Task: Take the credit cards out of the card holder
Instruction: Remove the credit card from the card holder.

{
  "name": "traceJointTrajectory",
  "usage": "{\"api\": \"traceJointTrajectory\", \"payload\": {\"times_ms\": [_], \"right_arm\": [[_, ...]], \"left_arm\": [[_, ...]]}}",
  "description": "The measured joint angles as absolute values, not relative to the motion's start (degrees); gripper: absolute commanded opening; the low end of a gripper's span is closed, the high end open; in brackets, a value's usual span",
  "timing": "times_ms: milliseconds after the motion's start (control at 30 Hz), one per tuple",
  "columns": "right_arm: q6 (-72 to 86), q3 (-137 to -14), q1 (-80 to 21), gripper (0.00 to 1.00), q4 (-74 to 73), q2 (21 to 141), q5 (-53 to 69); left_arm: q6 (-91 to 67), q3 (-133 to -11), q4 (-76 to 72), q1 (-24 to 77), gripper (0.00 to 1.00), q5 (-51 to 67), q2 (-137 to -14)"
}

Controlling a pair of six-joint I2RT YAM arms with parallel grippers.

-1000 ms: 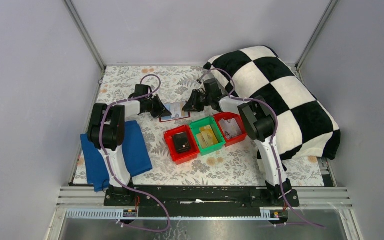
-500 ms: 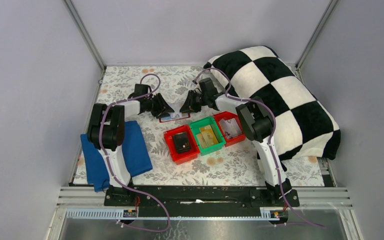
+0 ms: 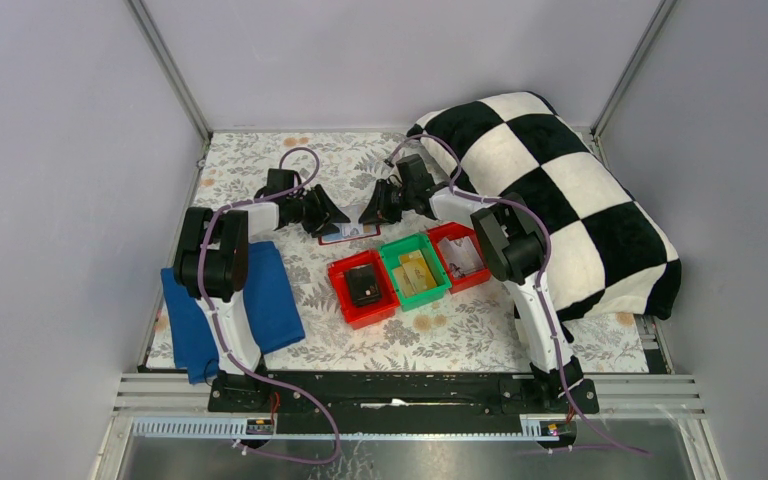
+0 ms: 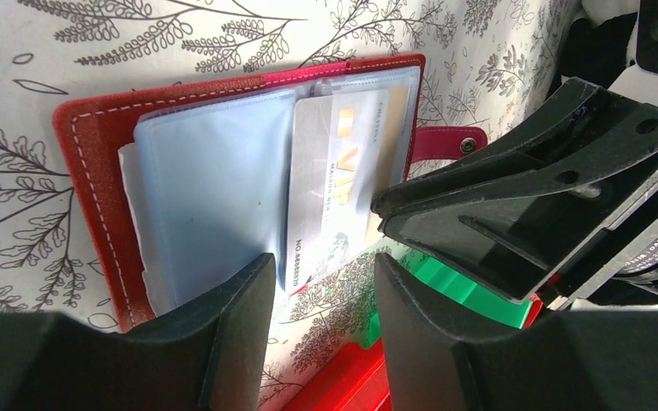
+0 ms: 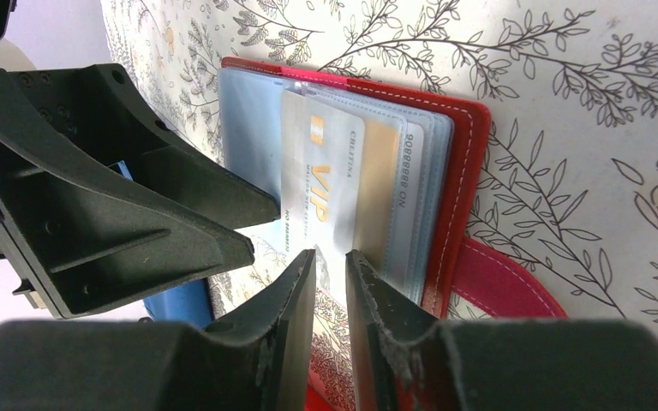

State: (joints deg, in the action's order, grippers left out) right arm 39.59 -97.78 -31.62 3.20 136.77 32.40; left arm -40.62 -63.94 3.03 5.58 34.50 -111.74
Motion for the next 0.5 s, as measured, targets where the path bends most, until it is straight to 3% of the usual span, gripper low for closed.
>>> {"api": "traceJointTrajectory", "payload": {"times_ms": [500], "right_arm": [[39.7,-98.19,-31.79,0.28,3.27,137.03,32.47]], "left_arm": [[-41.3,-63.48,-0.1,5.5,0.5,36.64,-113.01]]}}
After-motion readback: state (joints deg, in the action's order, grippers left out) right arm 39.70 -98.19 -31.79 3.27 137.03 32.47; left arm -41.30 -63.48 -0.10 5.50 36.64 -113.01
